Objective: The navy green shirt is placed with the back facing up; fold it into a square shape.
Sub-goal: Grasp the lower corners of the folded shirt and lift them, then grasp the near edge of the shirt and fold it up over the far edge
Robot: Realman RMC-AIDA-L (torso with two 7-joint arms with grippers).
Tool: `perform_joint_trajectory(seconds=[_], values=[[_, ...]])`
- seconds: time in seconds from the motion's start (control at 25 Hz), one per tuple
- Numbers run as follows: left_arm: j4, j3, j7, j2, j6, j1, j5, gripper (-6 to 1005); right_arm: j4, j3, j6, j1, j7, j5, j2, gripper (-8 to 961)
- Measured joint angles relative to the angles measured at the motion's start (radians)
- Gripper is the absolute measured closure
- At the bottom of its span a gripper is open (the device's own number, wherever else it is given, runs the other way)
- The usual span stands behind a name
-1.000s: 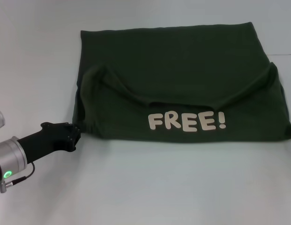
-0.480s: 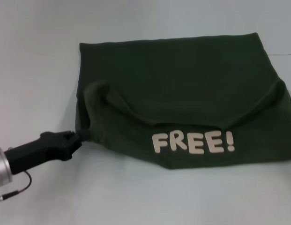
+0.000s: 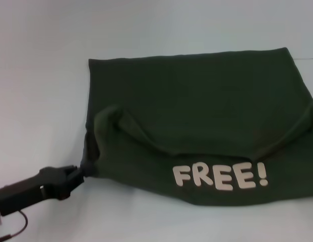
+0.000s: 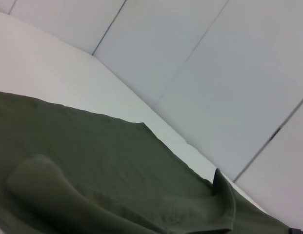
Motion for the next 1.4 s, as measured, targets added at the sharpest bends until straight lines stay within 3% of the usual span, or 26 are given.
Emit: perform_joint_trajectory(seconds=[0.48, 1.04, 1.4], values=[[-0.018, 0.0, -0.003, 0.016, 0.167, 0.059, 0.07, 999, -0.047, 0.037, -0.112, -0.085, -0.066, -0.004, 0.009, 924], [-0.028, -0.032, -0.033, 0.04, 0.275, 0.058, 0.191, 999, -0.042, 0.091, -0.214, -0.15, -0.134, -0.029, 0.021, 923], [-0.028, -0.076, -0.048, 0.049, 0.325, 0.065, 0.262, 998, -0.041, 0.189, -0.226, -0.166, -0.14, -0.073, 0.024, 923]])
